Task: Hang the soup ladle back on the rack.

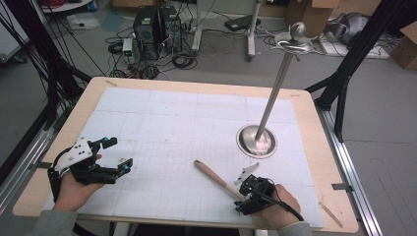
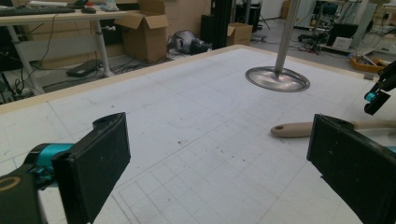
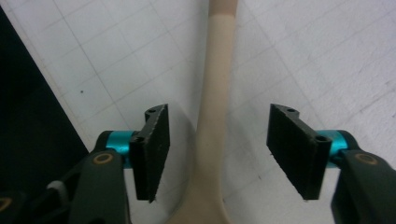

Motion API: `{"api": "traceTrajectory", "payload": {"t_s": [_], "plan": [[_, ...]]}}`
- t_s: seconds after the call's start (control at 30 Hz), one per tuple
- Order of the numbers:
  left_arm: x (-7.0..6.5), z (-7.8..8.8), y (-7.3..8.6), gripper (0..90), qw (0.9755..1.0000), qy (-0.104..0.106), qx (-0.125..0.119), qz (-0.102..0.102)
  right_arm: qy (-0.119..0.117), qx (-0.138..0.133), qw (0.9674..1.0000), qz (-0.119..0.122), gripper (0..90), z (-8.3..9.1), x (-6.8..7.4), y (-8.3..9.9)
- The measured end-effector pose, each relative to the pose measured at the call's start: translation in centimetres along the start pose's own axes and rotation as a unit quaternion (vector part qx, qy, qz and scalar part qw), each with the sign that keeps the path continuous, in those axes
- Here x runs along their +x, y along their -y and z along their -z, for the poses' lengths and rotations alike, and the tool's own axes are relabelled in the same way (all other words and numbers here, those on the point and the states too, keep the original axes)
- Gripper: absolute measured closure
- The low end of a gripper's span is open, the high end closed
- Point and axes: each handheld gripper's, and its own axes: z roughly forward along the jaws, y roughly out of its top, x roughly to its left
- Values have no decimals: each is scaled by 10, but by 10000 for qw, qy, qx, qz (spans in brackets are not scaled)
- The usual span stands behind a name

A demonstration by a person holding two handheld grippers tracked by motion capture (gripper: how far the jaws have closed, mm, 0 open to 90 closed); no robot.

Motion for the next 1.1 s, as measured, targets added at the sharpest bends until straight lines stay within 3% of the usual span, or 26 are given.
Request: {"api": "traceTrajectory", "payload": {"t_s": [0.23, 0.5, 0.63, 0.8, 1.1], "plan": [[-2, 1, 0, 64, 10000, 19, 9, -21, -48, 174, 9998, -115, 502, -2, 0, 4], [-2, 0, -1, 64, 10000, 8, 20, -38, -66, 129, 9997, -177, 627, -2, 1, 4], [-2, 0, 0, 64, 10000, 9, 30, -40, -144, 55, 9996, -245, 746, -2, 0, 5], [-3, 0, 0, 64, 10000, 12, 30, -33, -189, 44, 9992, -354, 762, -2, -1, 5], [-2, 1, 0, 64, 10000, -8, 6, -18, -217, -66, 9992, -322, 770, 0, -5, 8]]}}
